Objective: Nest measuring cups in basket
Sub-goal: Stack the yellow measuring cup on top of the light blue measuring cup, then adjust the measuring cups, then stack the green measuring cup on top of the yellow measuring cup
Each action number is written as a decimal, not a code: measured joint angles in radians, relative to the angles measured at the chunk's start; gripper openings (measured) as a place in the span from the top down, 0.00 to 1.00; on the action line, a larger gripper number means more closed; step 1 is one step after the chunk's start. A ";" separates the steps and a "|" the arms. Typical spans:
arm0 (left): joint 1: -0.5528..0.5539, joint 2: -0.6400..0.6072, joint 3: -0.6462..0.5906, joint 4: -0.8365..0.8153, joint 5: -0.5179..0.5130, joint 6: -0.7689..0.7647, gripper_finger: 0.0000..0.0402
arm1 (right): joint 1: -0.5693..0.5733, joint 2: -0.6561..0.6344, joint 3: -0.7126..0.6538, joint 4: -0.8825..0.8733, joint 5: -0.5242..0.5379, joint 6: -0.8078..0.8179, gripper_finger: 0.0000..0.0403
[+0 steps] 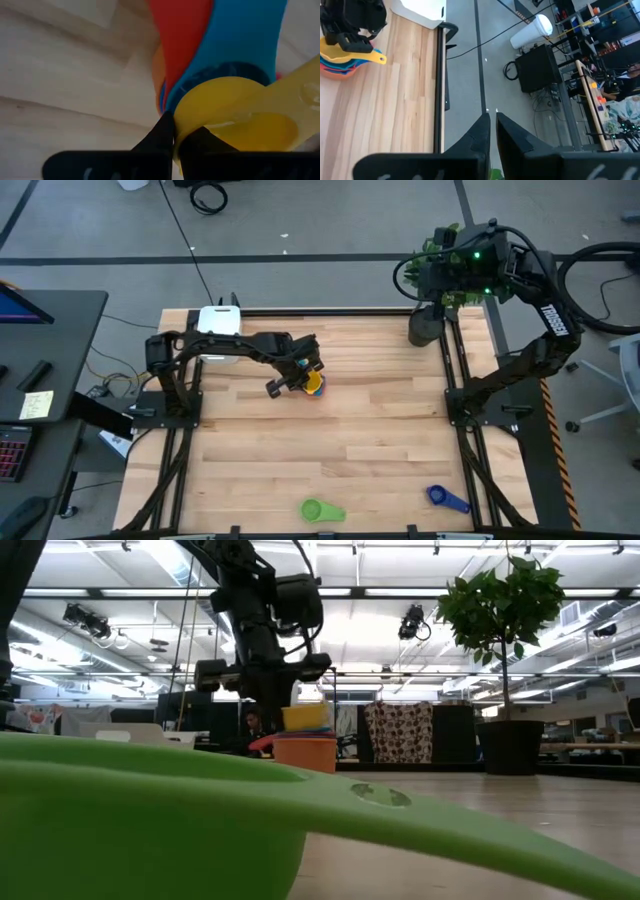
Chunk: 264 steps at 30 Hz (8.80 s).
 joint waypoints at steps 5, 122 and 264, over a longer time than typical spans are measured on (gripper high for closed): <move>-0.001 0.023 0.000 0.059 0.029 0.019 0.94 | 0.000 0.000 0.000 -0.004 0.000 0.000 0.92; 0.114 0.124 -0.003 0.139 -0.025 1.291 0.76 | -0.138 0.558 -0.723 0.581 -0.746 0.795 0.92; -0.665 -0.144 -0.020 0.257 -0.184 1.270 0.76 | 0.108 -0.212 -0.740 -0.060 -0.528 0.662 0.97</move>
